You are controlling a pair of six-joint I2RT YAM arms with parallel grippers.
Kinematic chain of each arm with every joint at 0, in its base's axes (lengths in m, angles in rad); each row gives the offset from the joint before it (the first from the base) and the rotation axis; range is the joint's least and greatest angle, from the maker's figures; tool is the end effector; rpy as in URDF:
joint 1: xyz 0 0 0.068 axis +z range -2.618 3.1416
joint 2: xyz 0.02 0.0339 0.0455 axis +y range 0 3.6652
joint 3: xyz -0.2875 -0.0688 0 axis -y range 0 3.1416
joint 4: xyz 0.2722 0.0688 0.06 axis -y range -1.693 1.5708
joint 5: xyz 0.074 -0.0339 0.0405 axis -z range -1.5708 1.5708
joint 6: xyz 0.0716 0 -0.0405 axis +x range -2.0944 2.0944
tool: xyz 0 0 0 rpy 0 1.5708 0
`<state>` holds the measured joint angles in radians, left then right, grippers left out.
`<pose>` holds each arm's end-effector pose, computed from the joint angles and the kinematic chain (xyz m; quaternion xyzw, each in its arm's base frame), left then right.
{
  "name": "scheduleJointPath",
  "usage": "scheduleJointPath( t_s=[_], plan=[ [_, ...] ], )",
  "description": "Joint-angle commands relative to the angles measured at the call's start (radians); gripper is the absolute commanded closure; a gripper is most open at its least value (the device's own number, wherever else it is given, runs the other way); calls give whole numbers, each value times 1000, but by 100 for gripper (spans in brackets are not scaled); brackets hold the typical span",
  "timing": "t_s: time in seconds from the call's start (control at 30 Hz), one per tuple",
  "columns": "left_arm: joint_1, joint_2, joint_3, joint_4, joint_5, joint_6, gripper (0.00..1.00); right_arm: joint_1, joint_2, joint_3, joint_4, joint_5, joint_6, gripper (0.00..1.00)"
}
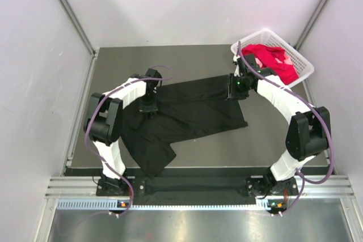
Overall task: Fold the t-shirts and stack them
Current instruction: Fold the tshirt
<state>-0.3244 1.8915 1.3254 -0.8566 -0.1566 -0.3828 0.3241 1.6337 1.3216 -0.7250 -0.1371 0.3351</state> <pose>0.3769 -0.1150 0.1478 -0.0348 0.9936 0.0476 0.0962 0.3659 0.1332 0.2492 -0.0128 0.9624 0.1477 0.2275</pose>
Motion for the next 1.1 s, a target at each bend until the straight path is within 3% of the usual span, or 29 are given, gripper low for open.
scheduleJointPath(
  t_s=[0.0,0.27,0.87,1.07],
  plan=[
    [-1,15,-3,22,-24,25,72,-3,-37,16,22,-9,2,68],
    [-1,-2,69,-50,-9,16,100,-2,-51,-8,21,-9,-1,68],
    [-4,-49,80,-117,149,4,100,-3,-55,-51,36,-24,2,68],
    [-4,-66,75,-119,152,9,89,-2,-67,-87,50,-24,1,68]
  ],
)
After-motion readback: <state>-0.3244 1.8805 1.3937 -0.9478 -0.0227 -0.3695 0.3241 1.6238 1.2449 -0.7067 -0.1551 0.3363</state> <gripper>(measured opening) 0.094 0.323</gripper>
